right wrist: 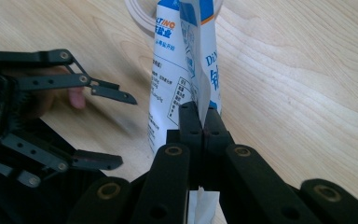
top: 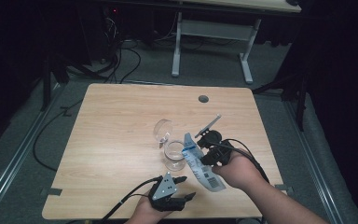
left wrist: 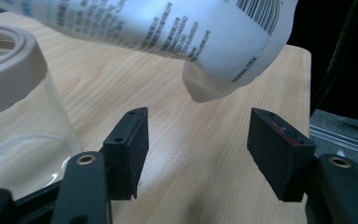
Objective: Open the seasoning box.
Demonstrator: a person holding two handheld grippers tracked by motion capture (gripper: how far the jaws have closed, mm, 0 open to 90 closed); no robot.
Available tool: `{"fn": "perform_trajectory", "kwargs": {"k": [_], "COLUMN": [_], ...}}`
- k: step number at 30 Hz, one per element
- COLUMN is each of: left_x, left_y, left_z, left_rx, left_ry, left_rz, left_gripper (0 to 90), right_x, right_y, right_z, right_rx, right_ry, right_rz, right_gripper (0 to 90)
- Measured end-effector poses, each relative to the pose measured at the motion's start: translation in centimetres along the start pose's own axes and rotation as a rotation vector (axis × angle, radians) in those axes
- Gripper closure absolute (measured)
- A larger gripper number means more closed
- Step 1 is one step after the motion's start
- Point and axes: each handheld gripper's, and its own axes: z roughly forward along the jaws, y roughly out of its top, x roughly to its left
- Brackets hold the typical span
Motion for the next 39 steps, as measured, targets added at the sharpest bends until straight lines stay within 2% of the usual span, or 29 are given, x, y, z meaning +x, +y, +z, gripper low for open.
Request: {"fn": "perform_trajectory", "kwargs": {"k": [8,15,16,22,25,28,33,35,39], "left_x": [-0.4,-0.7,-0.8,-1.1,-1.0,-1.1,-1.2,-1.2,-1.3], "left_y": [0.0,0.2,0.3,0.8,0.9,1.0,1.2,1.2,1.3], "left_z": [1.1,2.2,2.4,3.3,3.6,3.7,3.6,3.5,3.3], "left_rx": [0.006,0.017,0.016,0.012,0.009,0.006,0.006,0.006,0.006], "left_ry": [-0.013,-0.002,-0.004,0.017,0.024,0.036,0.062,0.068,0.082], "left_rz": [0.006,0.018,0.018,0.026,0.018,0.021,0.014,0.005,0.007], "left_gripper": [36.8,34.8,34.5,33.9,34.2,40.6,46.3,54.2,57.1], "right_x": [0.6,1.2,1.3,1.5,1.6,1.5,1.4,1.4,1.4], "right_y": [0.4,0.6,0.6,0.7,0.7,0.8,0.8,0.8,0.8], "right_z": [0.1,-0.1,-0.2,-0.6,-0.7,-0.6,-0.6,-0.6,-0.6], "right_rx": [-0.005,-0.006,-0.003,-0.02,-0.019,-0.025,-0.028,-0.026,-0.022], "right_ry": [0.011,0.012,0.013,0.016,0.019,0.022,0.023,0.022,0.013], "right_rz": [-0.006,-0.012,0.005,-0.004,0.012,-0.005,0.0,-0.004,-0.012], "right_gripper": [90.0,90.0,90.0,90.0,90.0,90.0,90.0,90.0,90.0]}}
